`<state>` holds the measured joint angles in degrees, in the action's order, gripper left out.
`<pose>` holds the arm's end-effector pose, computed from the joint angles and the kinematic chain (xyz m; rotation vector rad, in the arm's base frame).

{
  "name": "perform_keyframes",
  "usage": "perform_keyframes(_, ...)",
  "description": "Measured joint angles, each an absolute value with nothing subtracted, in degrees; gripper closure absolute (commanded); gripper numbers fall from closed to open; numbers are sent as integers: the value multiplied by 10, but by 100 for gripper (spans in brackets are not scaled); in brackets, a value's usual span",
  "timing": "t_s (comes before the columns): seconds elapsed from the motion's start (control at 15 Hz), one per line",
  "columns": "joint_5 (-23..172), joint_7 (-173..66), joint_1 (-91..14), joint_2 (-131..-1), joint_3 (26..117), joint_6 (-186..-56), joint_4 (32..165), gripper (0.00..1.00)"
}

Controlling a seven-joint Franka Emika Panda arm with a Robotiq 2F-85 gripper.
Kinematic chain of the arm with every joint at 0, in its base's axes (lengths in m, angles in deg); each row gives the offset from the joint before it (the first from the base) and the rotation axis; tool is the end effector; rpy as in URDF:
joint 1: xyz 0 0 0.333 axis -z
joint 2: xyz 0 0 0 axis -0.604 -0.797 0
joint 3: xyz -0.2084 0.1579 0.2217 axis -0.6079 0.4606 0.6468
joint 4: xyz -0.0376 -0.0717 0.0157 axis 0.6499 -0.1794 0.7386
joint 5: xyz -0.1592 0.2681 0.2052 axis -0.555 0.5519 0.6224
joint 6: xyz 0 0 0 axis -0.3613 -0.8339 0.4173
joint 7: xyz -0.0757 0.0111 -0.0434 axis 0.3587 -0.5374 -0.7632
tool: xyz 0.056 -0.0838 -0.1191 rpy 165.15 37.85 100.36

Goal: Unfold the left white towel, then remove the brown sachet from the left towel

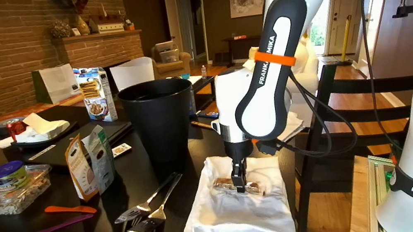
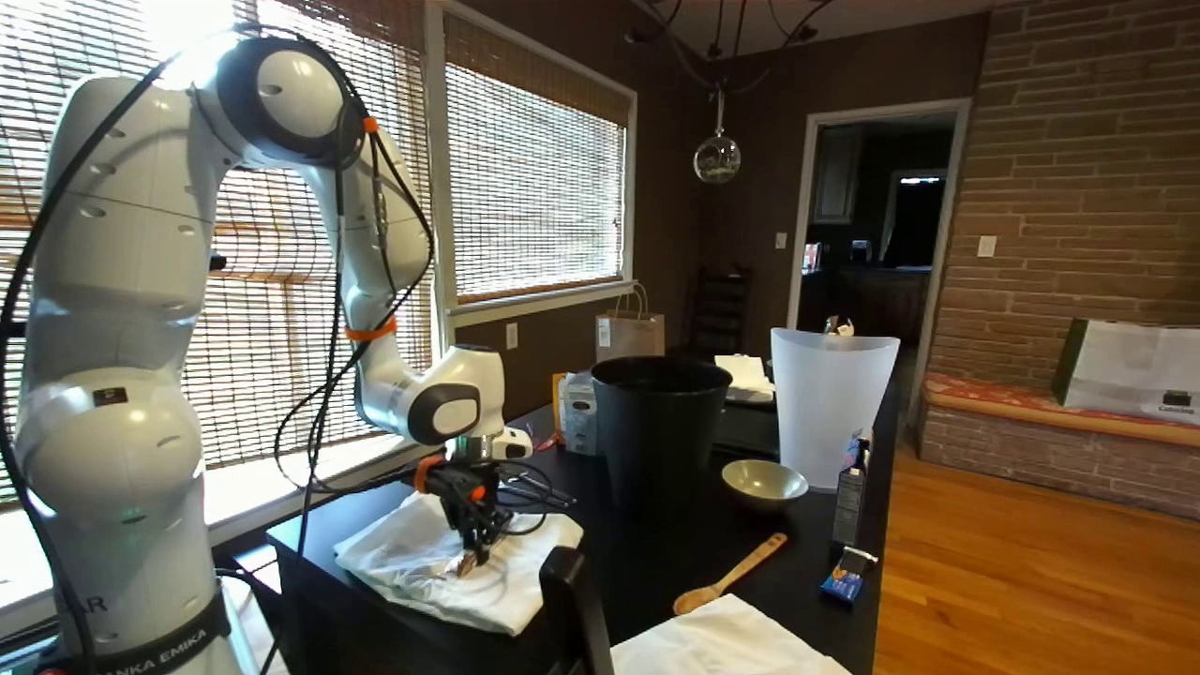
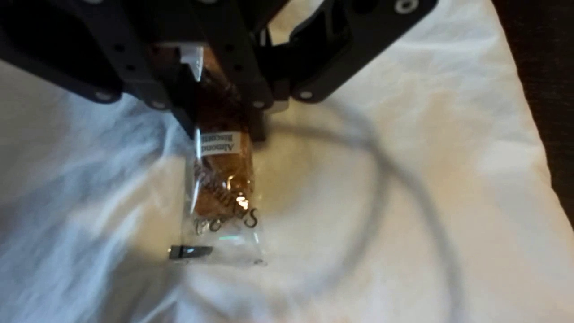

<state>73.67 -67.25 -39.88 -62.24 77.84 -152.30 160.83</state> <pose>0.3997 0.0391 0.1557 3.1021 0.4660 -0.0258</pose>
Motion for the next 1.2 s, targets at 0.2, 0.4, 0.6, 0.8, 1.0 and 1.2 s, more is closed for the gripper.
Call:
perform_keyframes(0.2, 737, -670, -397, -619, 774, -1525, 1600, 93)
perform_keyframes(0.4, 736, -669, -394, -608, 758, -1525, 1590, 93)
perform_keyframes(0.6, 723, -669, -388, -604, 725, -1525, 1570, 93)
perform_keyframes(0.8, 663, -667, -381, -609, 673, -1525, 1542, 93)
perform_keyframes(1.0, 602, -666, -376, -622, 629, -1525, 1515, 93)
perform_keyframes(1.2, 563, -665, -374, -644, 606, -1525, 1495, 92)
